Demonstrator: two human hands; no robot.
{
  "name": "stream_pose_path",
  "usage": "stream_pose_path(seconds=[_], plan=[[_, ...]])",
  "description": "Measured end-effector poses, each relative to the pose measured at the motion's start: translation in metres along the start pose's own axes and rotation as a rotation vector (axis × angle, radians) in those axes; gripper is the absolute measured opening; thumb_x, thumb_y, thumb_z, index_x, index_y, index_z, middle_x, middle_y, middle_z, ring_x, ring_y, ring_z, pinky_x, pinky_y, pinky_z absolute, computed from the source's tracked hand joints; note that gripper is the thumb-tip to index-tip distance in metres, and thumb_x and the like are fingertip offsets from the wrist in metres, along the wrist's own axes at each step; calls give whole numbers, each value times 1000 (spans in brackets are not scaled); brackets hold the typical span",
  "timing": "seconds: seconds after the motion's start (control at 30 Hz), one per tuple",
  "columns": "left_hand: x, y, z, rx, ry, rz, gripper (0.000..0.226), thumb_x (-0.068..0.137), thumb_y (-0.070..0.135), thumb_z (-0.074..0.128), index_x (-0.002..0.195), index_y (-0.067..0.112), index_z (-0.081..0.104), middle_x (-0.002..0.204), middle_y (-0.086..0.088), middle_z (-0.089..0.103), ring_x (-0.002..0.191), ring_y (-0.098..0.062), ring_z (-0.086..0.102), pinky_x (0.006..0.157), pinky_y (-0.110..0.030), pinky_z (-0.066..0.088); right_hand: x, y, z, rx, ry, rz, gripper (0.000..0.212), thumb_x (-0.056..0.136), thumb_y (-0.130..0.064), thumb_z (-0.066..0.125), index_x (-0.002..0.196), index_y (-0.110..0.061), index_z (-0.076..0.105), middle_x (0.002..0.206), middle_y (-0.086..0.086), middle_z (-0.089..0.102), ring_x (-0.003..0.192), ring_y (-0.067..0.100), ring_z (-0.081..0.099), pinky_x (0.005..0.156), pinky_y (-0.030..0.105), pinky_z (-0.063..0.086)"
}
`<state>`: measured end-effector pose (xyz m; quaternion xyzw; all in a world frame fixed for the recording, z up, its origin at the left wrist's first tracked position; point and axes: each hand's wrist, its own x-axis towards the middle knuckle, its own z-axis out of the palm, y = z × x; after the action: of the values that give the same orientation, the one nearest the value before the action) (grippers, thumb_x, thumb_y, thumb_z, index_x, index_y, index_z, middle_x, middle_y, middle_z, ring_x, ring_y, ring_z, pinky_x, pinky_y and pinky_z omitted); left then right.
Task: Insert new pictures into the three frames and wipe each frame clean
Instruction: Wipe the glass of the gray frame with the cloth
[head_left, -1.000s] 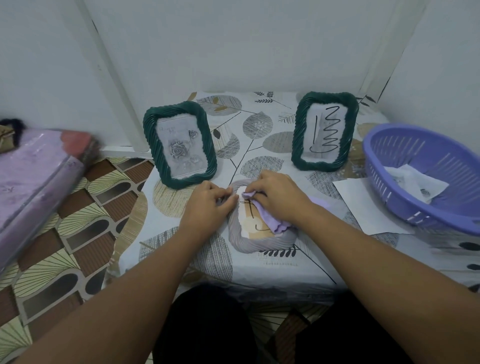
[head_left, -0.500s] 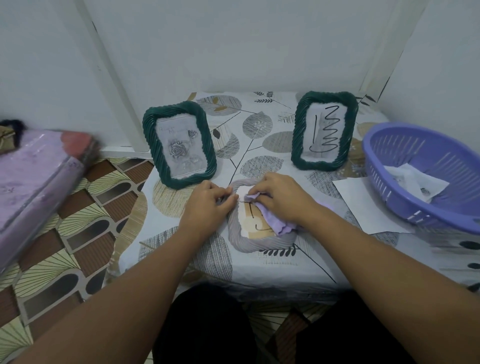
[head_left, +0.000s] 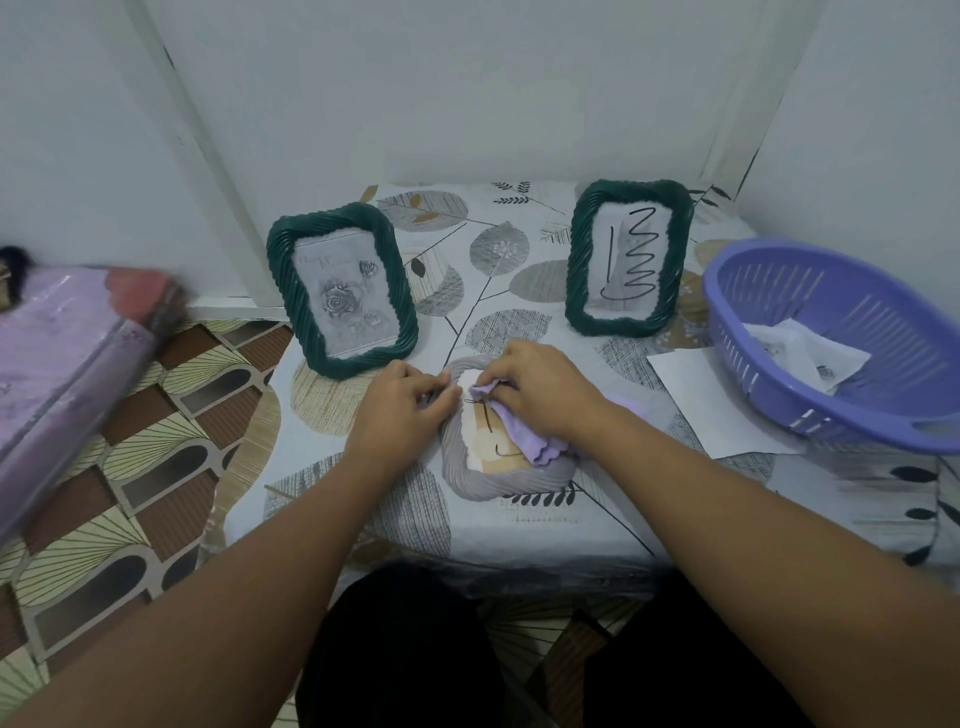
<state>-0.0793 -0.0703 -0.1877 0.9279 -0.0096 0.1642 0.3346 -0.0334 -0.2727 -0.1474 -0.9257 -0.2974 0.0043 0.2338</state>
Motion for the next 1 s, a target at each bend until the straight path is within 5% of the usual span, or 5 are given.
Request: stream_pose_path(seconds=[0.17, 0.33, 0.5, 0.67, 1.0], plan=[[1, -1, 1, -7, 4, -2, 28, 92, 41, 72, 112, 23, 80, 89, 1, 55, 87, -16, 55, 75, -32, 43, -14, 6, -3, 30, -27, -26, 20, 94, -42, 70, 108, -32, 79, 85, -16, 50, 86, 8, 51, 77, 30, 42], [0, -1, 0, -11, 9, 3, 27, 91, 41, 72, 110, 23, 80, 89, 1, 56, 87, -16, 55, 74, -32, 44, -11, 6, -9, 285, -21, 114, 17, 88, -38, 77, 101, -27, 81, 83, -23, 60, 81, -11, 55, 72, 7, 38], [1, -2, 1, -18, 3, -12, 27, 91, 42, 72, 109, 24, 80, 89, 3, 55, 87, -14, 55, 74, -29, 41, -15, 6, -12, 366, -56, 168, 26, 90, -54, 70, 94, -31, 81, 91, -14, 71, 90, -2, 62, 81, 21, 48], [2, -4, 2, -14, 0, -18, 28, 91, 44, 72, 110, 25, 80, 90, 3, 55, 88, -15, 55, 74, -30, 42, -8, 5, -5, 258, 4, 133, 31, 89, -49, 73, 86, -18, 79, 87, 8, 67, 84, 16, 60, 80, 34, 47], [1, -3, 3, -23, 1, -15, 26, 90, 43, 73, 109, 27, 80, 90, 2, 56, 86, -14, 55, 74, -31, 44, -12, 5, 0, 160, 17, 50, 17, 89, -46, 74, 101, -35, 79, 95, -10, 63, 95, 12, 60, 90, 38, 50]])
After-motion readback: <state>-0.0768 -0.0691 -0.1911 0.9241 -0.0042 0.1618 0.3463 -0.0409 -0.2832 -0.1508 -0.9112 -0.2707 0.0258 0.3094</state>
